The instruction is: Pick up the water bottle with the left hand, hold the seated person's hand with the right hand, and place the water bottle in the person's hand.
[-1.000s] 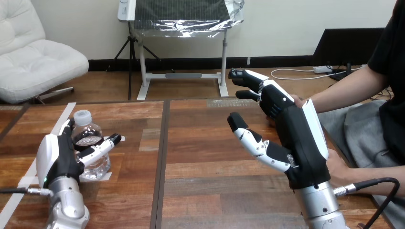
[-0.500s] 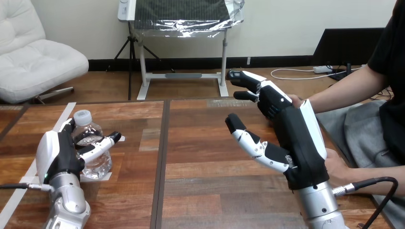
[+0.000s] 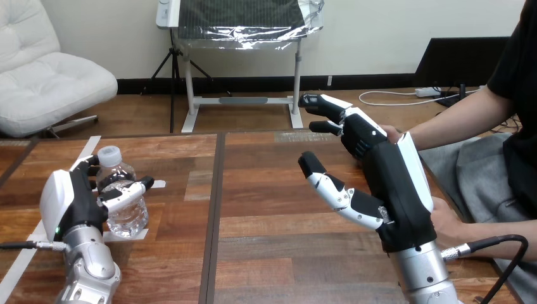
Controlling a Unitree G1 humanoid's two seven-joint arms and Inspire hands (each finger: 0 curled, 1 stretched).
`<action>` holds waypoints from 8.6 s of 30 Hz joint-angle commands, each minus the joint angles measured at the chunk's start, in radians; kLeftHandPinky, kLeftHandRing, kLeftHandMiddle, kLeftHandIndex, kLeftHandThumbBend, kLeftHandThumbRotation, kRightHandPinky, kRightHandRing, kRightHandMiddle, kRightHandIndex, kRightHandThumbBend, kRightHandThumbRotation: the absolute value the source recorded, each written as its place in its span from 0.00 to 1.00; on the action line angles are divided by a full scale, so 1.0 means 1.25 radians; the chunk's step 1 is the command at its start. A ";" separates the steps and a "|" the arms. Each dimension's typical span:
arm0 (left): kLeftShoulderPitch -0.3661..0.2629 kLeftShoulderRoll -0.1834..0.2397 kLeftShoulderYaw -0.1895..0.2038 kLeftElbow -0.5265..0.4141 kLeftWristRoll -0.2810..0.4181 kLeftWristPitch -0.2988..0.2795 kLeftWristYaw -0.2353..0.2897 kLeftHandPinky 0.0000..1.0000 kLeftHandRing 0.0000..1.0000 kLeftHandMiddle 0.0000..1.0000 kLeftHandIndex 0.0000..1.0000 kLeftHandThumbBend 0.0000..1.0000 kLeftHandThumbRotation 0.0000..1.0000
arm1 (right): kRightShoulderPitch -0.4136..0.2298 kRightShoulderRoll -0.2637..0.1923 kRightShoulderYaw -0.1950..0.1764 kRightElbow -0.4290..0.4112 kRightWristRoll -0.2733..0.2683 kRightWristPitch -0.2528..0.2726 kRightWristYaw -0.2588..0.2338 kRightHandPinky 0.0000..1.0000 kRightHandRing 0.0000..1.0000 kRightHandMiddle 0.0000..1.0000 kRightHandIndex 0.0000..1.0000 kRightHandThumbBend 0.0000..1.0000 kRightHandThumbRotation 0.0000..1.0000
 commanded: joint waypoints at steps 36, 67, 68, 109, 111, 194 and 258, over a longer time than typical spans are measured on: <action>-0.055 0.026 -0.070 0.047 0.072 -0.043 0.065 0.43 0.47 0.50 0.51 0.71 0.00 | -0.014 -0.009 -0.006 -0.031 0.028 -0.007 0.012 0.74 0.82 0.82 0.76 0.41 0.18; -0.021 0.011 -0.038 0.020 0.021 -0.135 0.059 0.43 0.46 0.50 0.51 0.70 0.00 | -0.014 -0.010 -0.008 -0.034 0.033 -0.007 0.013 0.76 0.82 0.80 0.75 0.41 0.18; -0.017 0.006 -0.031 0.012 0.011 -0.145 0.058 0.42 0.46 0.49 0.51 0.70 0.00 | -0.015 -0.010 -0.008 -0.034 0.033 -0.007 0.013 0.76 0.82 0.80 0.75 0.41 0.18; 0.156 -0.059 0.013 -0.430 -0.083 -0.234 -0.081 0.43 0.43 0.46 0.48 0.70 0.00 | -0.027 -0.010 -0.004 -0.026 0.030 -0.004 0.007 0.76 0.82 0.80 0.76 0.40 0.17; 0.164 -0.063 0.014 -0.456 -0.087 -0.227 -0.091 0.43 0.43 0.46 0.48 0.70 0.00 | -0.028 -0.008 -0.003 -0.026 0.030 -0.003 0.006 0.76 0.82 0.80 0.76 0.40 0.17; 0.332 -0.148 0.013 -0.797 -0.095 -0.167 -0.254 0.47 0.44 0.44 0.48 0.66 0.00 | -0.008 -0.547 -0.195 -0.244 -0.367 0.576 0.218 0.77 0.90 0.91 0.87 0.83 0.30; 0.321 -0.141 0.033 -0.769 -0.116 -0.167 -0.277 0.47 0.44 0.45 0.48 0.66 0.00 | -0.262 -0.702 0.090 0.002 -0.536 0.643 0.528 0.00 0.90 0.91 0.86 0.80 0.30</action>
